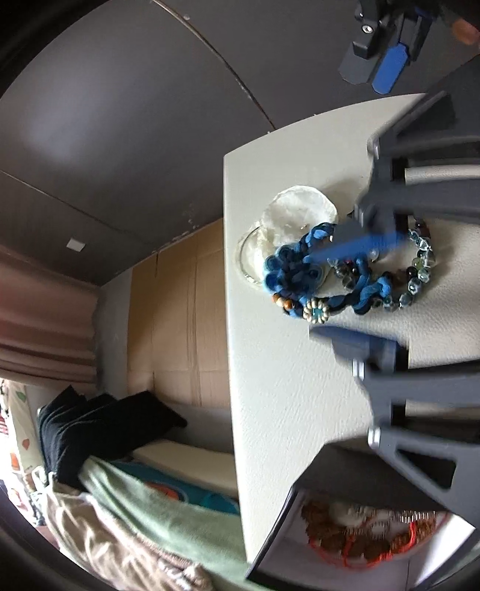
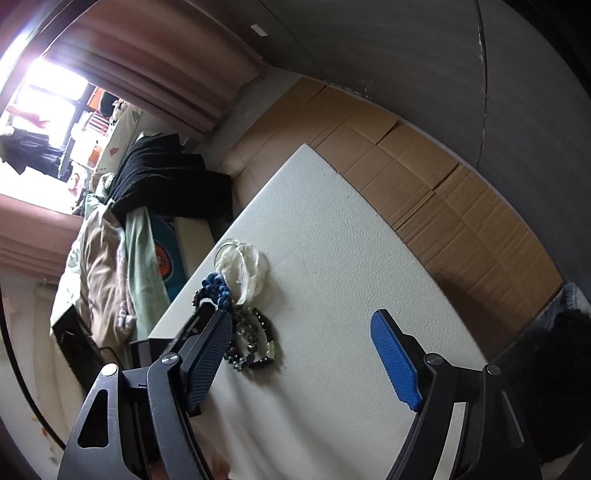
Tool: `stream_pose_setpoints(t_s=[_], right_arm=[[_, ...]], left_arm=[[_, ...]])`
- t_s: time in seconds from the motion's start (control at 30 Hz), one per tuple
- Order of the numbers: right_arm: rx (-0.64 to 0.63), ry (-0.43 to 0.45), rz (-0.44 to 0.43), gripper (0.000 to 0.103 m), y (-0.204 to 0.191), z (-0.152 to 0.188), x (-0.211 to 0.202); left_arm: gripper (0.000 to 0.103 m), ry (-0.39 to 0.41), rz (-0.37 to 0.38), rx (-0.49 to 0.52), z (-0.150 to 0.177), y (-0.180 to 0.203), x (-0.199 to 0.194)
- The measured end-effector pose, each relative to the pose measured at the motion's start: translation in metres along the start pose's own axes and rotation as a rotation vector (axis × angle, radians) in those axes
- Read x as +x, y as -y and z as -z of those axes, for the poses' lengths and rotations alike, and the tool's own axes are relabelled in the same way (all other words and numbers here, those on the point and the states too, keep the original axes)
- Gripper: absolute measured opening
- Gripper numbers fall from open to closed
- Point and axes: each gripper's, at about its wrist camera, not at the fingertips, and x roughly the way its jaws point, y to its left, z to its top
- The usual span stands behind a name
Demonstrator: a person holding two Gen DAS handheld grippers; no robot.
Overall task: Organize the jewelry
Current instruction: 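Move the left tool to the blue beaded bracelets and close on them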
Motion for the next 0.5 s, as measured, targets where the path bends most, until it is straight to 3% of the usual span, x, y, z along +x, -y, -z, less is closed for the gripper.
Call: stream_pose_setpoints(t_s=[0.2,0.5], right_arm=[[0.011,-0.002,-0.154,0.066,-0.005,-0.003,0.014],[-0.093,0.036,-0.135,0.056,-0.031,-0.004,0.041]], left_arm=[[0.010,0.075,0.055,-0.010,0.004,-0.007,-0.022],[0.010,0.124,0.139,-0.069,0.000,-0.028,-0.062]])
